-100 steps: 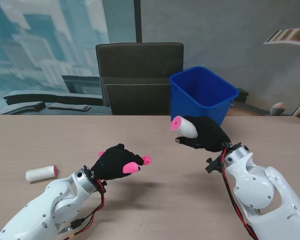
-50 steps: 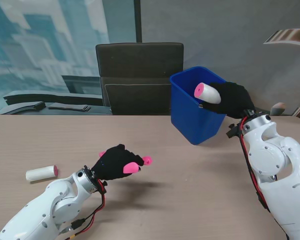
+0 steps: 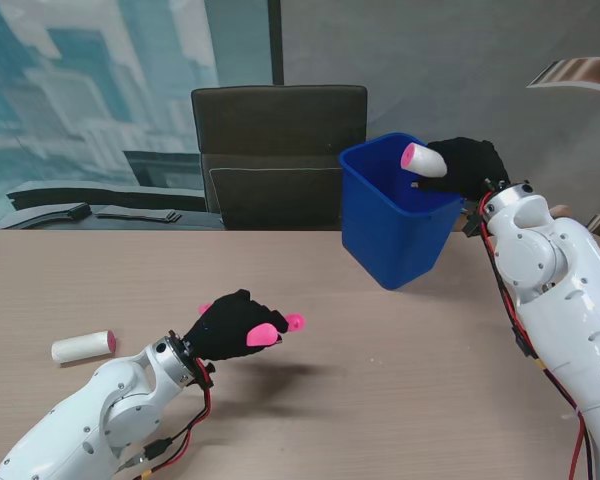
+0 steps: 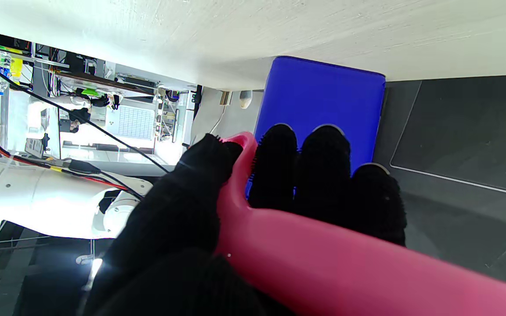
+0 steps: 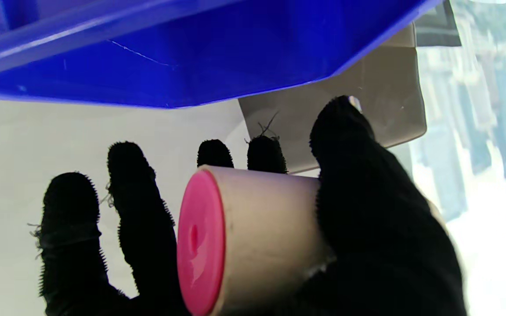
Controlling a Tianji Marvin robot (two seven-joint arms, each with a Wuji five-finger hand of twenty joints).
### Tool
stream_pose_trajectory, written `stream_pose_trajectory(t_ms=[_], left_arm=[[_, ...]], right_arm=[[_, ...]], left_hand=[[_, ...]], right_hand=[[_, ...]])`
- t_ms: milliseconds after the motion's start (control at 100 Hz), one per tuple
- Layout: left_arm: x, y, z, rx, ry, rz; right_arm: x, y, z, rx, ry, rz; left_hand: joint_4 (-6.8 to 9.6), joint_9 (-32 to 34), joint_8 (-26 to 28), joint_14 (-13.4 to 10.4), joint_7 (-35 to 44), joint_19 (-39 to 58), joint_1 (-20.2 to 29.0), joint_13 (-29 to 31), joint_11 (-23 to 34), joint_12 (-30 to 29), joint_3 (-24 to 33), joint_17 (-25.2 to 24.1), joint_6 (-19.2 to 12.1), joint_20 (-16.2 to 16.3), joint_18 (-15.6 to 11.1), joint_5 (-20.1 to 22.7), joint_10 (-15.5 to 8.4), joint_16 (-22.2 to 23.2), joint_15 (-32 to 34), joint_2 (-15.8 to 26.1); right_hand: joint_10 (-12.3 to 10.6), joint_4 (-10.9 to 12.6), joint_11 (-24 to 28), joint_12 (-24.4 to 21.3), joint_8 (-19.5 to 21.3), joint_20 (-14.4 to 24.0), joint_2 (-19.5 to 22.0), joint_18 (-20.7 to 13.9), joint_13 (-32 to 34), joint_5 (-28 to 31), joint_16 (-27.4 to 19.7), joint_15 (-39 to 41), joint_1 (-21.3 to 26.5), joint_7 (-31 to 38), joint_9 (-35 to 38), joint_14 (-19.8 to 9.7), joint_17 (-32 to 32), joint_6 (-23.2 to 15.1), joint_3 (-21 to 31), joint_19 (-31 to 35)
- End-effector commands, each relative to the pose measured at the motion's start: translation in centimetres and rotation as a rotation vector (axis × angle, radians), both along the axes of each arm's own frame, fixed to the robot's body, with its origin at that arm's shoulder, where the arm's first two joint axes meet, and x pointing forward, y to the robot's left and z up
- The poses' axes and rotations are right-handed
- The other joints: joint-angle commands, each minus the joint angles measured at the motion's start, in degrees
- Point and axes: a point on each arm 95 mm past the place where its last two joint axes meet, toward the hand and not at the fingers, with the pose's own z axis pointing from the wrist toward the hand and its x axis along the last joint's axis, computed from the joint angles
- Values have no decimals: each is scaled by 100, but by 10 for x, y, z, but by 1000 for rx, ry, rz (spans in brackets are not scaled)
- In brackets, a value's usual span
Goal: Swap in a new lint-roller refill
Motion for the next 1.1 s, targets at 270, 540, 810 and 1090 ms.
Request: stream_pose_trajectory(t_ms=[270,540,810,1090], left_arm=[[-2,-3,1,-20,27,0],[-2,-2,0,-17,28,4],[-1,-1,1,-13,25,8],[-1,0,1,-11,21,8]], right_arm=[[21,7,-4,-11,35,-17],[21,8,-9,-35,81,-9],[20,9,-11,-47,117,0],[20,11,-12,-42,135,5]], left_hand=[[31,82,-91,17,91,306,419,146,187,-133,13,-22,71,50,14,68,-82,37,191,456],[1,54,-85,4,99,300,443,111,207,-114,-12,-45,21,43,3,40,-88,42,200,524],[-14,45,-75,3,117,304,498,110,243,-72,-91,-52,25,42,0,41,-95,54,222,552],[-6,46,-78,6,116,307,513,116,245,-57,-130,-53,28,42,3,41,-94,57,228,555]], right_hand=[[36,86,-16,-224,-637,-241,1998,-2710,-785,-128,-312,-183,398,-61,-914,-1916,-518,-511,181,-257],[362,426,-100,-240,-228,-381,1208,-2663,-1267,-636,-431,-473,-990,-2191,-1842,-1757,-829,417,752,-526],[523,375,-325,-367,-448,-555,754,-2716,-1927,-1643,-573,-875,-1855,-3078,-3022,-1883,-1306,825,526,-1076],[527,360,-440,-480,-563,-623,795,-2753,-2231,-2073,-630,-1023,-2313,-3405,-3560,-1955,-1512,920,332,-1385]])
